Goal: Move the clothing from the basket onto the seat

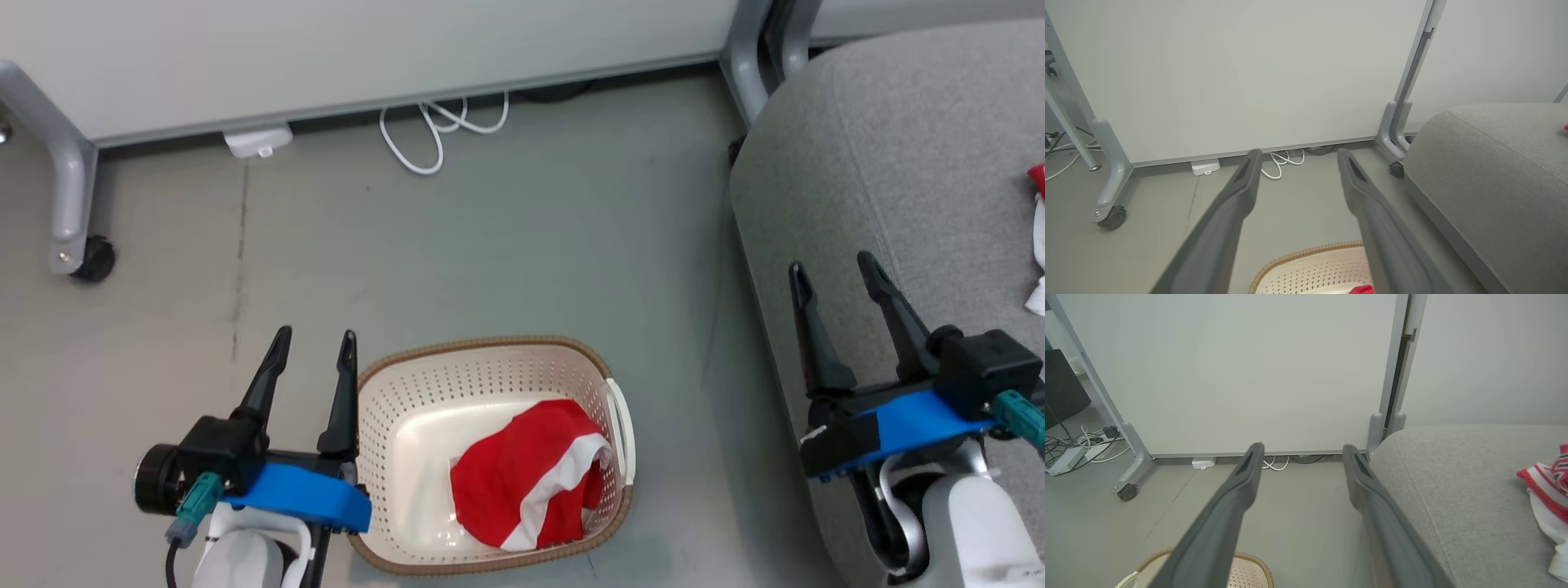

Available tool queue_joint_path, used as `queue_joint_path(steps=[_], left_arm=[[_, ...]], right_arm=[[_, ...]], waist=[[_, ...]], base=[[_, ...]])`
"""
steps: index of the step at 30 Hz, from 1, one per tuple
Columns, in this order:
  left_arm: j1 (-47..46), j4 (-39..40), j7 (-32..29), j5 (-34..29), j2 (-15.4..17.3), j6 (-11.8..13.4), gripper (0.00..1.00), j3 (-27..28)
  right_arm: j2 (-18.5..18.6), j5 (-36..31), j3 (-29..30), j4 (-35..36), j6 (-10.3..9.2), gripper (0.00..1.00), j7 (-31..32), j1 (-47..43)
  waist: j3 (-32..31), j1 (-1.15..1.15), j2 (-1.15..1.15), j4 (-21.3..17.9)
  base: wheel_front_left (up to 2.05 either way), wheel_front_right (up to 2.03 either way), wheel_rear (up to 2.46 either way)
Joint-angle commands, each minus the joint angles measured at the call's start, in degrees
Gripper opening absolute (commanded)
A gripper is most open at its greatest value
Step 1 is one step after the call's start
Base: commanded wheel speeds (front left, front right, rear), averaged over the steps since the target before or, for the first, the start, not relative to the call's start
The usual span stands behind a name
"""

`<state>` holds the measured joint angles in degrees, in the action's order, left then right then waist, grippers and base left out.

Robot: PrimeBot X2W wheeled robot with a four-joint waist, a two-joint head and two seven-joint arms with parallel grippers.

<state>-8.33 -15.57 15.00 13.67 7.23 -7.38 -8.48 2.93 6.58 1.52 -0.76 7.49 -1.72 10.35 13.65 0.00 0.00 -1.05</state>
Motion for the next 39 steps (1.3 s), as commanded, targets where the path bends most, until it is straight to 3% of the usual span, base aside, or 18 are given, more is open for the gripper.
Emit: queue_joint_path(steps=[1,11,18,27,33,39], left_arm=[[-2.6,-0.5,0.3,0.1,0.3,-0.1,1.0,-1.2],[-13.5,-6.9,0.3,0.7,2.1,-0.1,1.0,-12.8],[-21.3,-16.0,0.3,2.8,4.4,-0.1,1.0,-27.3],[-28.8,-25.4,0.3,7.4,7.0,-0.1,1.0,-40.1],[-31.8,-28.7,0.3,9.7,8.0,-0.1,1.0,-45.1],[-34.9,-32.7,0.3,10.8,8.0,0.0,1.0,-46.3]], right_arm=[[-0.1,-0.4,-0.5,1.0,0.02,1.0,0.0,2.6],[0.0,-0.7,-3.4,4.1,0.02,1.0,-0.6,14.0],[0.0,0.8,-4.6,3.8,0.01,1.0,-2.5,17.5],[-0.1,4.4,-6.5,2.0,0.02,1.0,-5.7,18.2],[-0.1,6.0,-7.8,0.7,0.02,1.0,-7.6,18.6],[-0.1,7.4,-9.0,-0.3,0.02,1.0,-9.1,19.0]], waist=[[6.6,0.0,0.0,-1.6],[21.1,0.0,0.0,-6.2],[27.2,0.0,0.0,-10.1],[32.7,0.0,0.0,-15.1],[34.9,0.0,0.0,-17.1],[36.4,0.0,0.0,-18.4]], base=[[0.0,0.0,0.0],[0.0,0.0,0.0],[0.0,0.0,0.0],[0.0,0.0,0.0],[0.0,0.0,0.0],[0.0,0.0,0.0]])
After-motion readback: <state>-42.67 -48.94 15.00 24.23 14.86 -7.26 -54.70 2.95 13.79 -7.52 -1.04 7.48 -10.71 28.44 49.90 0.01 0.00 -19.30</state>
